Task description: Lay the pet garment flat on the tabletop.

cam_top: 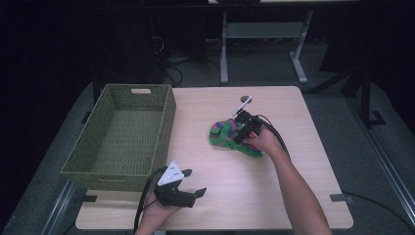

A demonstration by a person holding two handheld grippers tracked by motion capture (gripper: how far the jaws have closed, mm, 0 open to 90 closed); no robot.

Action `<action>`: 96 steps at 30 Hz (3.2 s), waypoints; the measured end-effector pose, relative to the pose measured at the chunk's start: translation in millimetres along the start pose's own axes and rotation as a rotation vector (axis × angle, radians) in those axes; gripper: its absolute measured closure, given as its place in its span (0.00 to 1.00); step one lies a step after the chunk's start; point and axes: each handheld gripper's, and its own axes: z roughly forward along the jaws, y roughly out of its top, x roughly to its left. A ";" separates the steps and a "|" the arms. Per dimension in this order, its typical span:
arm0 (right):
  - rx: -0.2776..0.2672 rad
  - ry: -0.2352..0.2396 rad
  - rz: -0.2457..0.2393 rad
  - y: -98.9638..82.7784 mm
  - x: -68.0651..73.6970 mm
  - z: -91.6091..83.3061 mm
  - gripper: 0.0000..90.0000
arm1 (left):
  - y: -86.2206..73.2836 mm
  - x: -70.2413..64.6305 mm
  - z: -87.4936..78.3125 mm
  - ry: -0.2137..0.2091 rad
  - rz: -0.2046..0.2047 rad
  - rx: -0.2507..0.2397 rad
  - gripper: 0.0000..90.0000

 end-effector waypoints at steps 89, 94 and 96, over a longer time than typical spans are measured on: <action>-0.356 0.189 0.037 -65.5 -11.6 -111.6 0.76 | -2.1 3.4 -2.8 0.013 -0.024 -0.013 0.21; -0.357 0.188 0.021 -70.0 -8.4 -111.2 0.76 | -2.4 3.8 -3.1 0.015 -0.024 -0.012 0.21; -0.358 0.192 0.019 -72.5 -6.5 -111.8 0.76 | -2.4 3.6 -3.1 0.014 -0.028 -0.017 0.21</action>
